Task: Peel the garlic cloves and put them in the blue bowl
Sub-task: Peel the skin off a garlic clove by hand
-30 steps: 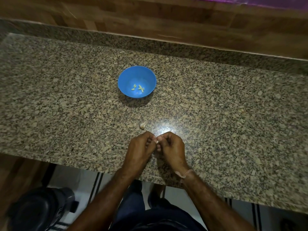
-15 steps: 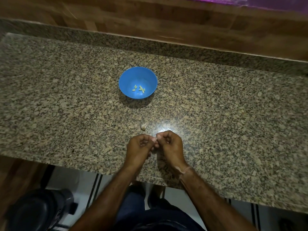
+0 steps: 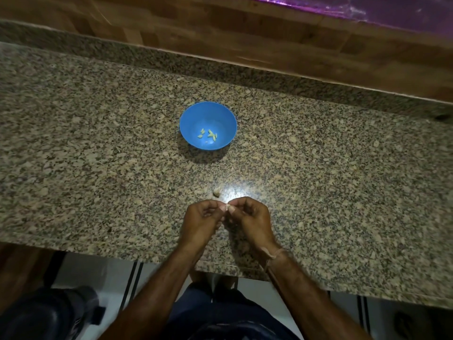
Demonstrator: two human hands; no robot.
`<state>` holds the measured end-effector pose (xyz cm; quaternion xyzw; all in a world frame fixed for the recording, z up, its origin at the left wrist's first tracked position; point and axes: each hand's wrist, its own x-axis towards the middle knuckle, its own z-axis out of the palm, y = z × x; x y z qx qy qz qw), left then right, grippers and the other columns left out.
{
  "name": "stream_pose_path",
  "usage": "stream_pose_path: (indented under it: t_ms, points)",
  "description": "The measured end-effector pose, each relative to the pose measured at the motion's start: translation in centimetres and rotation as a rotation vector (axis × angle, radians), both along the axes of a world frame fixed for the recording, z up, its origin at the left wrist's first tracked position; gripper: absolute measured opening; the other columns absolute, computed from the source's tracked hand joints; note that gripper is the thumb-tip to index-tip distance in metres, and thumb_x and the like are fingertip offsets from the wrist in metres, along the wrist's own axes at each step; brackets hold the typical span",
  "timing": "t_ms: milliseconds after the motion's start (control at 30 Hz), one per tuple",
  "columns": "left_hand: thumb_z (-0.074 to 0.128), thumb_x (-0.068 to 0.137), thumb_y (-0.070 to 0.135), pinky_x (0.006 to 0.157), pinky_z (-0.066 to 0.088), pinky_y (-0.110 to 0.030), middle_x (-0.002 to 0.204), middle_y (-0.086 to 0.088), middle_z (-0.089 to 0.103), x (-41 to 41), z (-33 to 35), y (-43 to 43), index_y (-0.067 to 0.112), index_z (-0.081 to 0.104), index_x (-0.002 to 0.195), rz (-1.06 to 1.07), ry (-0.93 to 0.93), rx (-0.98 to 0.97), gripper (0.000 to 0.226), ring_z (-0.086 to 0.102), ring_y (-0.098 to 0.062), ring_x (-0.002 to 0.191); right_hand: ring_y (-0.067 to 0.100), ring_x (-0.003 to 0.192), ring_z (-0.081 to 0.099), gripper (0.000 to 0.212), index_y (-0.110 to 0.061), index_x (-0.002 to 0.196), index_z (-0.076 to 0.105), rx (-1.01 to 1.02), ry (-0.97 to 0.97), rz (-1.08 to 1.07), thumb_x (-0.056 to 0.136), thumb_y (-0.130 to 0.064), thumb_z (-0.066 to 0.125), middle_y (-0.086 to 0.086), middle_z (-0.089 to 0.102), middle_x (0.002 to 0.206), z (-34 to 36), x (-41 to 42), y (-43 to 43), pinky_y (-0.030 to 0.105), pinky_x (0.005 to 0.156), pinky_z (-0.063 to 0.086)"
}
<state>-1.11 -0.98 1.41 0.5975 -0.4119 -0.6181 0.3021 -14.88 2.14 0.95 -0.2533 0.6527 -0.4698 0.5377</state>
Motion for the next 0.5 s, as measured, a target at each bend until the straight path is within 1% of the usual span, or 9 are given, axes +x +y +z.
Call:
stream_pose_path:
  t_ms: [67, 100, 167, 200, 267, 333, 433, 500]
  points:
    - [0.071, 0.097, 0.012, 0.061, 0.054, -0.024, 0.076, -0.003, 0.078, 0.4, 0.2, -0.3, 0.013, 0.079, 0.095, -0.036, 0.042, 0.004, 0.008, 0.072, -0.009, 0.07, 0.035, 0.081, 0.072, 0.007, 0.005, 0.102, 0.072, 0.017, -0.064, -0.034, 0.096, 0.003, 0.07, 0.033, 0.073, 0.092, 0.2, 0.3, -0.1, 0.055, 0.082, 0.062]
    - [0.071, 0.097, 0.012, 0.061, 0.054, -0.025, 0.076, -0.003, 0.078, 0.6, 0.4, -0.4, 0.013, 0.079, 0.096, -0.048, 0.059, 0.004, 0.008, 0.072, -0.01, 0.07, 0.034, 0.08, 0.072, 0.008, 0.008, 0.104, 0.07, 0.024, -0.1, -0.049, 0.097, 0.004, 0.068, 0.034, 0.072, 0.09, 0.4, 0.5, -0.2, 0.053, 0.08, 0.063]
    - [0.071, 0.097, 0.012, 0.058, 0.05, -0.028, 0.072, -0.005, 0.076, 0.9, 0.6, -0.7, 0.012, 0.079, 0.094, -0.056, 0.093, 0.013, 0.009, 0.068, -0.011, 0.063, 0.031, 0.075, 0.071, 0.011, 0.013, 0.107, 0.066, 0.023, -0.164, -0.071, 0.098, 0.006, 0.065, 0.031, 0.071, 0.086, 0.6, 0.9, -0.4, 0.046, 0.075, 0.064]
    - [0.071, 0.097, 0.011, 0.058, 0.047, -0.028, 0.07, -0.006, 0.075, 1.0, 0.6, -0.8, 0.013, 0.079, 0.092, -0.056, 0.105, 0.019, 0.01, 0.066, -0.012, 0.059, 0.031, 0.074, 0.071, 0.012, 0.014, 0.108, 0.066, 0.019, -0.18, -0.079, 0.099, 0.006, 0.064, 0.03, 0.071, 0.086, 0.6, 1.1, -0.4, 0.045, 0.075, 0.064]
    - [0.07, 0.097, 0.012, 0.06, 0.043, -0.029, 0.068, -0.006, 0.074, 1.2, 0.7, -1.1, 0.016, 0.079, 0.087, -0.063, 0.106, 0.013, 0.013, 0.064, -0.012, 0.057, 0.033, 0.078, 0.072, 0.012, 0.011, 0.108, 0.066, 0.005, -0.165, -0.082, 0.099, 0.004, 0.065, 0.031, 0.072, 0.088, 0.5, 1.5, -0.3, 0.05, 0.078, 0.063]
    - [0.07, 0.097, 0.013, 0.06, 0.044, -0.029, 0.068, -0.006, 0.074, 1.5, 0.8, -1.3, 0.017, 0.079, 0.085, -0.07, 0.109, 0.009, 0.016, 0.064, -0.011, 0.057, 0.037, 0.08, 0.073, 0.012, 0.008, 0.109, 0.068, -0.035, -0.116, -0.069, 0.098, 0.003, 0.066, 0.032, 0.073, 0.092, 0.4, 1.7, -0.2, 0.056, 0.082, 0.063]
    - [0.07, 0.098, 0.017, 0.06, 0.043, -0.03, 0.07, -0.006, 0.073, 1.8, 0.9, -1.3, 0.016, 0.08, 0.088, -0.091, 0.155, 0.037, 0.014, 0.062, -0.012, 0.06, 0.048, 0.085, 0.074, 0.008, 0.0, 0.105, 0.072, -0.1, -0.005, -0.053, 0.097, 0.0, 0.07, 0.029, 0.075, 0.092, 0.4, 1.8, 0.1, 0.057, 0.08, 0.064]
    - [0.07, 0.098, 0.018, 0.06, 0.042, -0.03, 0.07, -0.005, 0.072, 1.9, 0.9, -1.4, 0.019, 0.081, 0.089, -0.095, 0.179, 0.056, 0.014, 0.06, -0.013, 0.061, 0.05, 0.087, 0.074, 0.007, -0.002, 0.103, 0.074, -0.12, 0.021, -0.058, 0.097, -0.002, 0.072, 0.027, 0.076, 0.091, 0.7, 1.8, 0.1, 0.055, 0.08, 0.065]
